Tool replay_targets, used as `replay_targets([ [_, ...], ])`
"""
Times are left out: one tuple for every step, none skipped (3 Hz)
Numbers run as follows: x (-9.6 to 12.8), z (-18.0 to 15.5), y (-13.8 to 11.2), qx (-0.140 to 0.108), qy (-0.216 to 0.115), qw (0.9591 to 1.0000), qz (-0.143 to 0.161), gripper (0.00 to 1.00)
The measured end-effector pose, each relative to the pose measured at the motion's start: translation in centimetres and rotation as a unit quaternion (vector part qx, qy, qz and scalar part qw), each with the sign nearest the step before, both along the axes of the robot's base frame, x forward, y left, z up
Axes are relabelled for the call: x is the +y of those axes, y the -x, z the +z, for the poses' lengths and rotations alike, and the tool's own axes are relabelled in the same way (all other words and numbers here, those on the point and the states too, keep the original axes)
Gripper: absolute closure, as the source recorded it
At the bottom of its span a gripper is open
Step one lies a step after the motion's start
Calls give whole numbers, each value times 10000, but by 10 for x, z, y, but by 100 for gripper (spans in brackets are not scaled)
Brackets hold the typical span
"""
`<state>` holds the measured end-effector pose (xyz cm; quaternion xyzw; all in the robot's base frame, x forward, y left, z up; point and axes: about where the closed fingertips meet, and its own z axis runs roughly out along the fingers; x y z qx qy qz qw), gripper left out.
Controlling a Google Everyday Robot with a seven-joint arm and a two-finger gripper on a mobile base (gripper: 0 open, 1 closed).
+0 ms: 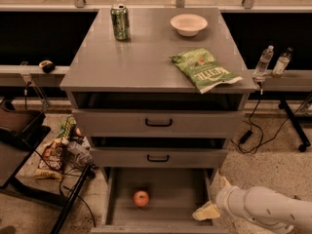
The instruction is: Place apple into bottom drawer
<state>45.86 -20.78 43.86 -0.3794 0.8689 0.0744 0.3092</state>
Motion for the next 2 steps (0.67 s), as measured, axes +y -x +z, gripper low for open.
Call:
replay_targets([
  [-1, -4, 2, -28, -73, 10000, -10, 0],
  [-20, 0, 28, -94, 1, 9999, -128, 0],
])
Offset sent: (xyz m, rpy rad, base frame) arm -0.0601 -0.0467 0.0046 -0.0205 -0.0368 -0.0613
